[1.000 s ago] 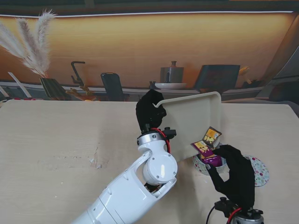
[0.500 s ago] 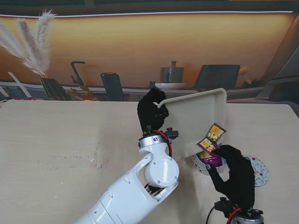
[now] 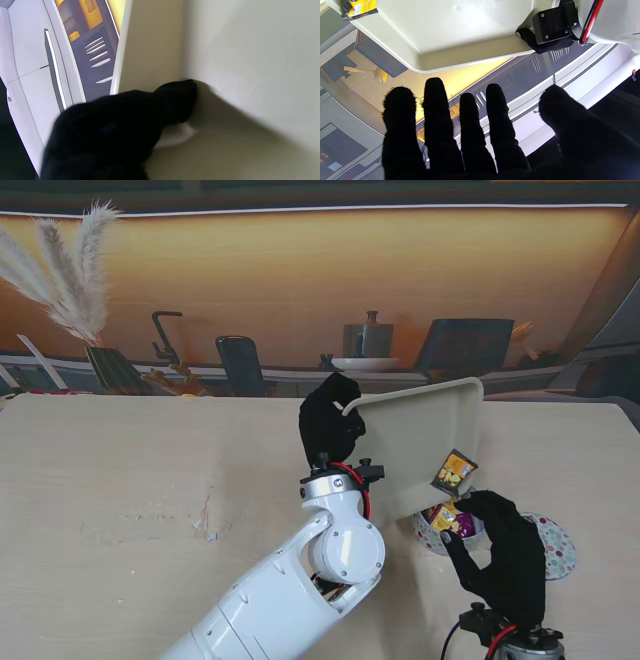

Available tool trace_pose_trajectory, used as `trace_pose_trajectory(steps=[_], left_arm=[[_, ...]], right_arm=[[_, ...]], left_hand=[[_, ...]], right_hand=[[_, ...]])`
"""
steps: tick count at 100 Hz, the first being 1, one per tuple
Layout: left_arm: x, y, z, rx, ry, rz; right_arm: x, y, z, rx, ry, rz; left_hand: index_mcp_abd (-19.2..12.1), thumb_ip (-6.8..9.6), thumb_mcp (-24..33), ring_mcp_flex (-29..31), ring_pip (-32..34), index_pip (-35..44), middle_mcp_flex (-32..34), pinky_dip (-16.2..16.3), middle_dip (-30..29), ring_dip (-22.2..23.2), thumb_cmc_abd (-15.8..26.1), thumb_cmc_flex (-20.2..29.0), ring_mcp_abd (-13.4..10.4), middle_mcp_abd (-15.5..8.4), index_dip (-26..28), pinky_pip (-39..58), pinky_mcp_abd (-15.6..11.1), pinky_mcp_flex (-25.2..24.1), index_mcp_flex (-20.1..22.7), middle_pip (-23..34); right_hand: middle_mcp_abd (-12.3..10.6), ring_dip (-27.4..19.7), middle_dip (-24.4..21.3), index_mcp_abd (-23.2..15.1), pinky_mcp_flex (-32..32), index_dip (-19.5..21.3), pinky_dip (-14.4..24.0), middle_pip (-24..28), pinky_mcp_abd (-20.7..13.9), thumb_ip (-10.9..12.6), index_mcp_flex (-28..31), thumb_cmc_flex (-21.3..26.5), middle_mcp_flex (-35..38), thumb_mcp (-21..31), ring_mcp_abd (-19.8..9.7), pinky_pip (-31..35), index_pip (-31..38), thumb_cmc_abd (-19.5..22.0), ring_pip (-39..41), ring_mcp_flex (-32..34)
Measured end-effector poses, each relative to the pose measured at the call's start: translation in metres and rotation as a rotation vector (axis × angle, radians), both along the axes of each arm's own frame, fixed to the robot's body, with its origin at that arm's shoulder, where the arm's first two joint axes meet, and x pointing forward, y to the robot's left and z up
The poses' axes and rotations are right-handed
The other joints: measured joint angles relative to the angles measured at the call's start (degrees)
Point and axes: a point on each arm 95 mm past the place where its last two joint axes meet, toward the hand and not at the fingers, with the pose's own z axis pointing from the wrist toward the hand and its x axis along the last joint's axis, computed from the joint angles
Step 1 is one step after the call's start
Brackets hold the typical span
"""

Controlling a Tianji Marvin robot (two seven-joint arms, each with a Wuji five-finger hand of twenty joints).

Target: Pour cookies into a cookie box

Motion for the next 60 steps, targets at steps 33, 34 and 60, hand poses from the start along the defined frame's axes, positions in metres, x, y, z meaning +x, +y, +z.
trace_pose_trajectory(steps=[33, 34, 60], left_arm=[[-0.0014, 0.0008, 0.0029, 0.031, -0.068, -0.019], [-0.0016, 0.0008, 0.003, 0.034, -0.071, -0.019], [-0.0045, 0.0029, 0.0076, 0.051, -0.108, -0.059]], right_arm=[[0.0004, 0.0004, -0.0004, 0.001, 0.004, 0.002], [0.0004, 0.0004, -0.0004, 0.001, 0.004, 0.002], [0.0005, 0.0003, -0.0003, 0.003, 0.004, 0.001]], left_hand=[[0.0, 0.0, 0.0, 0.0, 0.0, 0.0, 0.0, 0.0, 0.0, 0.0, 0.0, 0.0, 0.0, 0.0, 0.0, -0.3, 0.0, 0.0, 0.0, 0.0], [0.0, 0.0, 0.0, 0.0, 0.0, 0.0, 0.0, 0.0, 0.0, 0.0, 0.0, 0.0, 0.0, 0.0, 0.0, -0.3, 0.0, 0.0, 0.0, 0.0], [0.0, 0.0, 0.0, 0.0, 0.0, 0.0, 0.0, 0.2, 0.0, 0.0, 0.0, 0.0, 0.0, 0.0, 0.0, -0.3, 0.0, 0.0, 0.0, 0.0]], right_hand=[[0.0, 0.0, 0.0, 0.0, 0.0, 0.0, 0.0, 0.0, 0.0, 0.0, 0.0, 0.0, 0.0, 0.0, 0.0, 0.0, 0.0, 0.0, 0.0, 0.0], [0.0, 0.0, 0.0, 0.0, 0.0, 0.0, 0.0, 0.0, 0.0, 0.0, 0.0, 0.0, 0.0, 0.0, 0.0, 0.0, 0.0, 0.0, 0.0, 0.0], [0.0, 0.0, 0.0, 0.0, 0.0, 0.0, 0.0, 0.0, 0.0, 0.0, 0.0, 0.0, 0.0, 0.0, 0.0, 0.0, 0.0, 0.0, 0.0, 0.0]])
